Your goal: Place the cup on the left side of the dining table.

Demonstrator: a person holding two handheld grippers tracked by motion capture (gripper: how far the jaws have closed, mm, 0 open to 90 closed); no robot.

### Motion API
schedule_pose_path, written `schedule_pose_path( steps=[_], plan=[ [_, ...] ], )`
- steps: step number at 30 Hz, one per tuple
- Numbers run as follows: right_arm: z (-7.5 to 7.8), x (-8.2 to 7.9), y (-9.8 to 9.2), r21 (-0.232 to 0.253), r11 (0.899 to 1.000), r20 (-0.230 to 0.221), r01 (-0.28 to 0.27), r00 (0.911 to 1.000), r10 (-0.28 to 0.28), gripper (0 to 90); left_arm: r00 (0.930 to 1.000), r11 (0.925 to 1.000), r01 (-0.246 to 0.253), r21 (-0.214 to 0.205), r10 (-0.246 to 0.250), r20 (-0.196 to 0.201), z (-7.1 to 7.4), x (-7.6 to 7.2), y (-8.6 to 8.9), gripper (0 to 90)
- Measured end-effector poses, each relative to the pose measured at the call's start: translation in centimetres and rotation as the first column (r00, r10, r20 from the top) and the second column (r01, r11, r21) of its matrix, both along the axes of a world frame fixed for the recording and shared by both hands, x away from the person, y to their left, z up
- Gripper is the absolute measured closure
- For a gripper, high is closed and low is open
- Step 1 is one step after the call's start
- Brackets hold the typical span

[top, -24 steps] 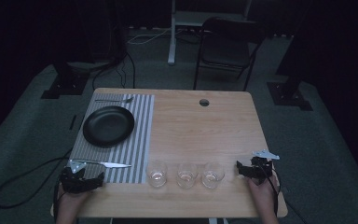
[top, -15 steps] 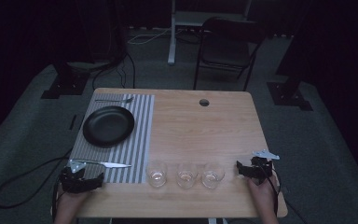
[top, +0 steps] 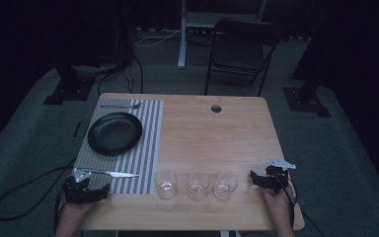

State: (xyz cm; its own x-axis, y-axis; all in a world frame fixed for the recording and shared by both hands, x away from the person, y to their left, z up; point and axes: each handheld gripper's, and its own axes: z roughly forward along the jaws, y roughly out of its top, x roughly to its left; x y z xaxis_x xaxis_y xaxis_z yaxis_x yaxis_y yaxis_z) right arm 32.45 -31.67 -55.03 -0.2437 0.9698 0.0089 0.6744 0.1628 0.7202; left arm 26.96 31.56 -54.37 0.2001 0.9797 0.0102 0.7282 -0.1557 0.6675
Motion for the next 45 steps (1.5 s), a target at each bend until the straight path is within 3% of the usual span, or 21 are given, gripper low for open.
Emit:
schedule_pose_path(
  steps=[16,32,37,45],
  plan=[
    [0.0,0.0,0.0,0.001,1.000,-0.001,0.001,1.0000,-0.001,11.6,0.9990,0.9986,0.045,-0.028,-0.045,-0.005,0.6,-0.4,-0.3,0.9],
    [0.0,0.0,0.0,0.000,1.000,0.000,0.000,1.0000,0.000,11.6,0.9930,0.9917,0.118,-0.052,-0.117,0.016,1.4,-0.6,-1.4,2.7],
    [0.0,0.0,0.0,0.000,1.000,-0.001,0.001,1.0000,-0.001,11.6,0.9879,0.9865,0.155,-0.054,-0.154,0.019,1.7,-0.6,-2.1,2.7],
    [0.0,0.0,0.0,0.000,1.000,0.000,0.000,1.0000,0.000,11.6,0.9723,0.9683,0.233,-0.090,-0.230,0.044,2.4,-0.6,-3.3,2.7]
  ],
)
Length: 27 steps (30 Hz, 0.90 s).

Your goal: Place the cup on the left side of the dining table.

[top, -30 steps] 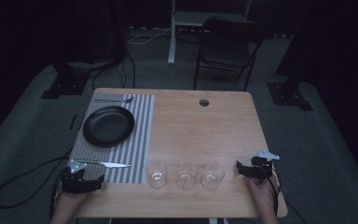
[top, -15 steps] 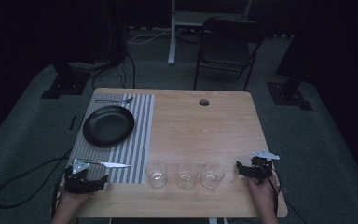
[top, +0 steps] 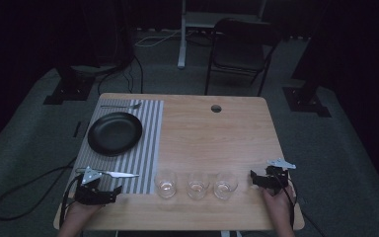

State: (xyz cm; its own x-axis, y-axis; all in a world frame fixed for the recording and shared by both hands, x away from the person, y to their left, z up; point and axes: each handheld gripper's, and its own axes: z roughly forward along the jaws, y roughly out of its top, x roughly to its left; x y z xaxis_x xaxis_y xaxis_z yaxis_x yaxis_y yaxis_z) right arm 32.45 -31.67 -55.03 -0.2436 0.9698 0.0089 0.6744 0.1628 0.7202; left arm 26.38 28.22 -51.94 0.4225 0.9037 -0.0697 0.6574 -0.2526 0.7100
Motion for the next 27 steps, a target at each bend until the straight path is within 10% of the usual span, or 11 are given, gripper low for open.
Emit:
schedule_pose_path(
  steps=[27],
  plan=[
    [0.0,0.0,0.0,0.000,1.000,0.000,0.000,1.0000,0.000,11.6,0.9712,0.9712,0.238,-0.017,-0.237,0.021,1.2,0.3,-3.8,2.7]
  ],
)
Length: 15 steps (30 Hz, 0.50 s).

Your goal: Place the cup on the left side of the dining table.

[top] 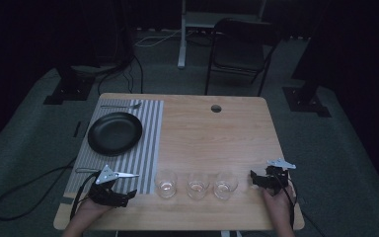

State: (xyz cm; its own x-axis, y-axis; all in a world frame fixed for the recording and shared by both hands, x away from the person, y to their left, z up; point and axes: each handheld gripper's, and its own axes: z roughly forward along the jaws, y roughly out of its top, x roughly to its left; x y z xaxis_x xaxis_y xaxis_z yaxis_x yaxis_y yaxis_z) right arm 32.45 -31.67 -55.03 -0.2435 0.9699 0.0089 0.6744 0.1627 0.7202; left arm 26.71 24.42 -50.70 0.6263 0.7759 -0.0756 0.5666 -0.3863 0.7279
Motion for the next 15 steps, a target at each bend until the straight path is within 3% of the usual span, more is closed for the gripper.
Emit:
schedule_pose_path(
  steps=[6,10,15],
  plan=[
    [0.0,0.0,0.0,0.000,1.000,0.000,0.000,1.0000,0.000,11.6,0.9984,0.9985,0.053,-0.016,-0.053,0.018,0.8,0.1,-0.8,2.7],
    [0.0,0.0,0.0,0.000,1.000,0.000,0.000,1.0000,0.000,11.6,0.9941,0.9937,0.103,-0.044,-0.102,0.037,1.2,0.2,-1.2,2.7],
    [0.0,0.0,0.0,0.001,1.000,0.000,0.001,1.0000,-0.001,11.6,0.9897,0.9895,0.136,-0.049,-0.134,0.050,1.8,0.3,-2.0,2.7]
  ],
)
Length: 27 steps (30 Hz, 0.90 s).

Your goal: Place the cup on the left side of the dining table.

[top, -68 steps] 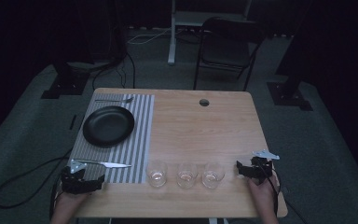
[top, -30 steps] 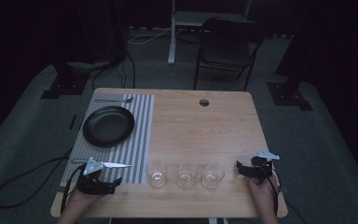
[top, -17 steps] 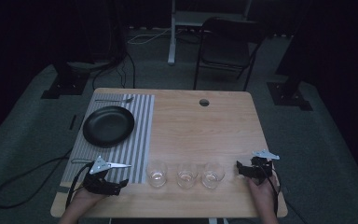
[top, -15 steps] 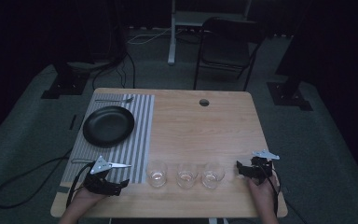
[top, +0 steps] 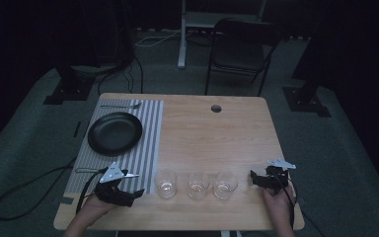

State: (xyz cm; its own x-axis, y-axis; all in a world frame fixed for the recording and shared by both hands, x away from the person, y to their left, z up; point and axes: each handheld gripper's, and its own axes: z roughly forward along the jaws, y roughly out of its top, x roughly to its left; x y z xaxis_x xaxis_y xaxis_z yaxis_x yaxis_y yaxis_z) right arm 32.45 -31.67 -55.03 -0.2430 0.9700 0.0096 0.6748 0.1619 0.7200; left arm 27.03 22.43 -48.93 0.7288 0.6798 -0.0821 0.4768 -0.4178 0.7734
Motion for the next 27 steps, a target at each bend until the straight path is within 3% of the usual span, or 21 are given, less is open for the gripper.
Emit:
schedule_pose_path(
  steps=[7,13,14,27],
  plan=[
    [0.0,0.0,0.0,0.000,1.000,0.000,0.000,1.0000,0.000,11.6,0.9987,0.9992,0.040,0.001,-0.040,0.033,1.1,0.1,-1.0,2.7],
    [0.0,0.0,0.0,0.000,1.000,0.000,0.000,1.0000,0.000,11.6,0.9972,0.9979,0.064,-0.002,-0.064,0.038,1.7,0.3,-1.7,2.7],
    [0.0,0.0,0.0,-0.001,1.000,0.000,-0.001,1.0000,0.001,11.6,0.9946,0.9958,0.092,0.001,-0.092,0.050,2.2,0.3,-2.3,2.7],
    [0.0,0.0,0.0,0.000,1.000,0.001,-0.001,1.0000,0.001,11.6,0.9831,0.9855,0.169,0.015,-0.170,0.069,3.5,1.0,-5.2,2.7]
  ],
)
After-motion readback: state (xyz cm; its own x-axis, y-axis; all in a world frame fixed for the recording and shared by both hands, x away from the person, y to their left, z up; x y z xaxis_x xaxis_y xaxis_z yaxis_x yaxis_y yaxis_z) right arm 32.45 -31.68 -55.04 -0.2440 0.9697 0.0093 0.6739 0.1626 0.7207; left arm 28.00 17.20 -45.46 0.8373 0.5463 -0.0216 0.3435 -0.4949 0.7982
